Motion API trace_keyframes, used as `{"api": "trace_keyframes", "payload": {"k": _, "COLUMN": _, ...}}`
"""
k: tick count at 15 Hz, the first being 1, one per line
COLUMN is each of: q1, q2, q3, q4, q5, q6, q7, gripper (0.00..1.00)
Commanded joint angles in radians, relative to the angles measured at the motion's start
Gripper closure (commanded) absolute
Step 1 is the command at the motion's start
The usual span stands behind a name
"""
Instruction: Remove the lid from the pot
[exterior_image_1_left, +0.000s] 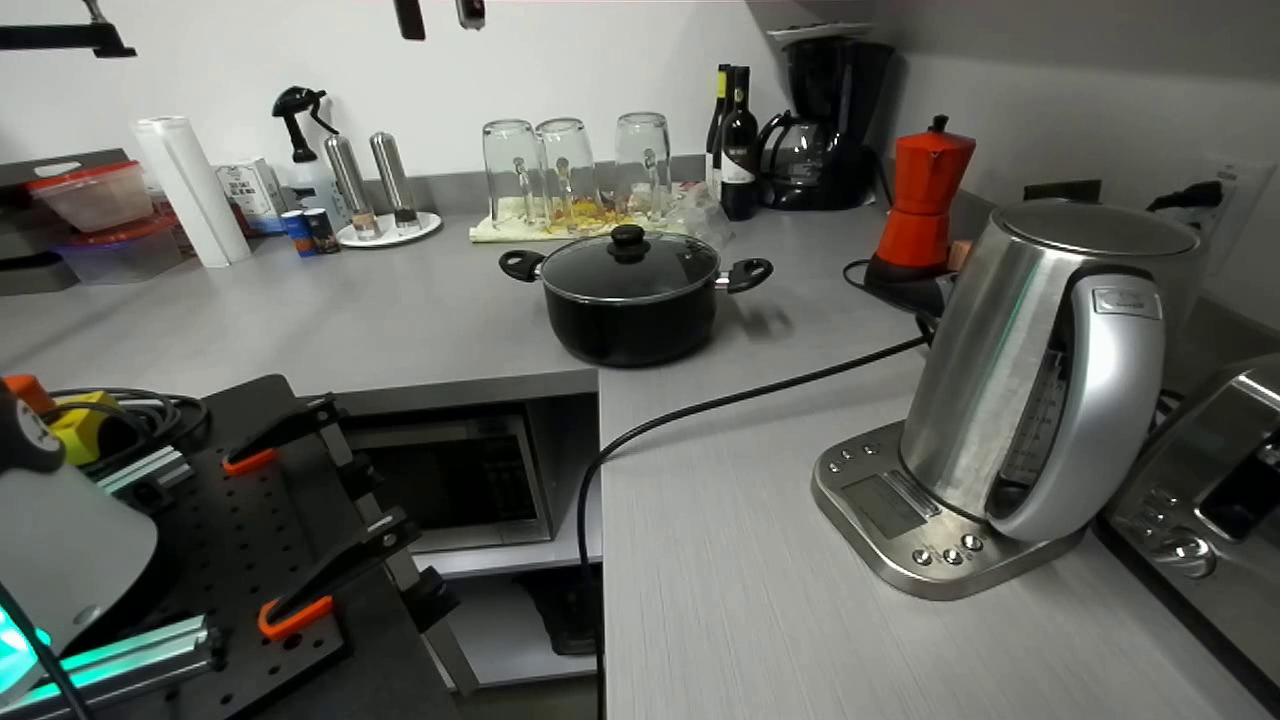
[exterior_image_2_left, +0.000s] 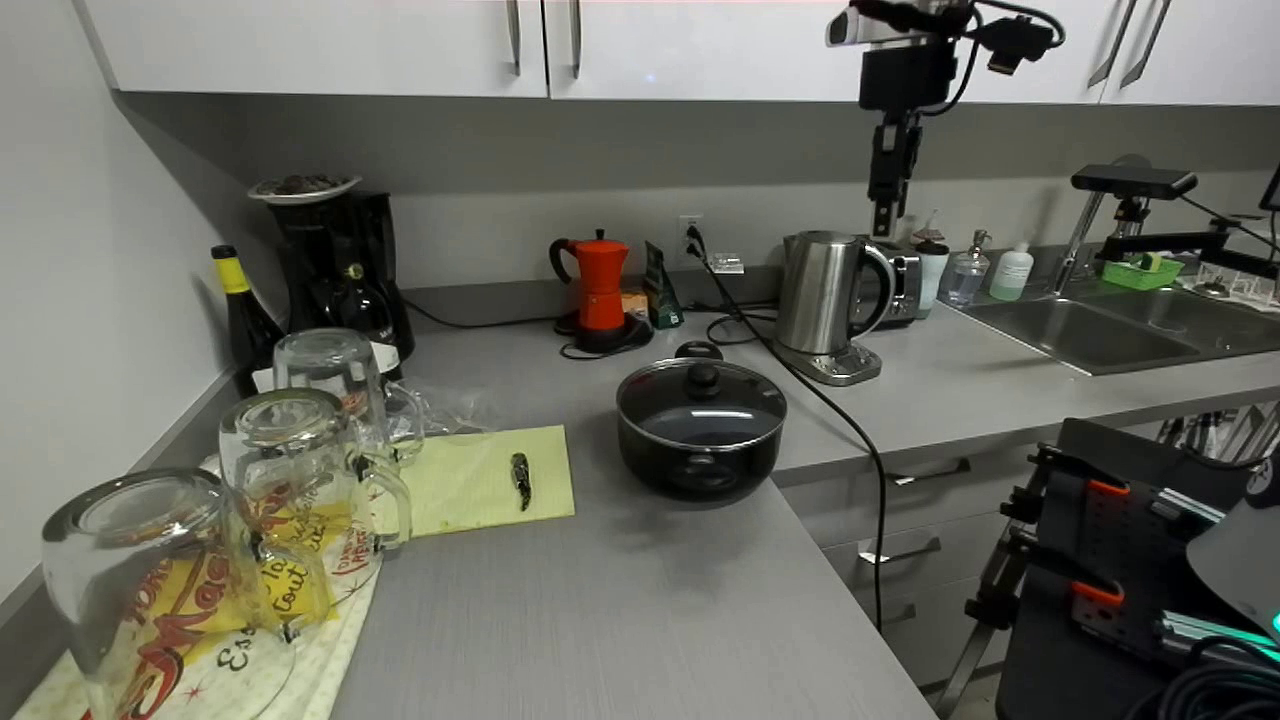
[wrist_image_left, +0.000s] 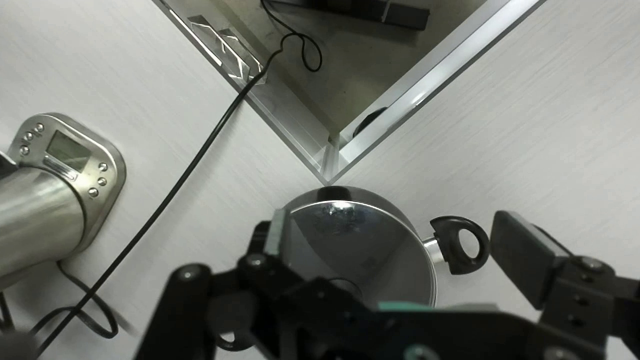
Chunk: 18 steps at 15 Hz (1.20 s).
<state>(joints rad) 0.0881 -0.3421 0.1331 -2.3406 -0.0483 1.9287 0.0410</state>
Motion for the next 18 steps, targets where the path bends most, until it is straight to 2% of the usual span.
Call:
{"api": "trace_keyframes", "payload": {"k": 1, "q1": -0.012, "q2": 0.103, "q3": -0.023, "q4": 0.044, "q5": -0.046, "q6": 0.059, "q7": -0.048, "gripper": 0.00}}
{"api": "trace_keyframes", "payload": {"k": 9, "q1": -0.021, "q2": 0.323, "q3": -0.037, "q4": 0.148, "q5": -0.134, "q6": 0.174, "q7": -0.092, "gripper": 0.00}}
{"api": "trace_keyframes", "payload": {"k": 18, "q1": -0.015, "q2": 0.532, "q3": -0.033, "q4": 0.297, "q5": -0.146, "q6": 0.210, "q7": -0.259, "gripper": 0.00}}
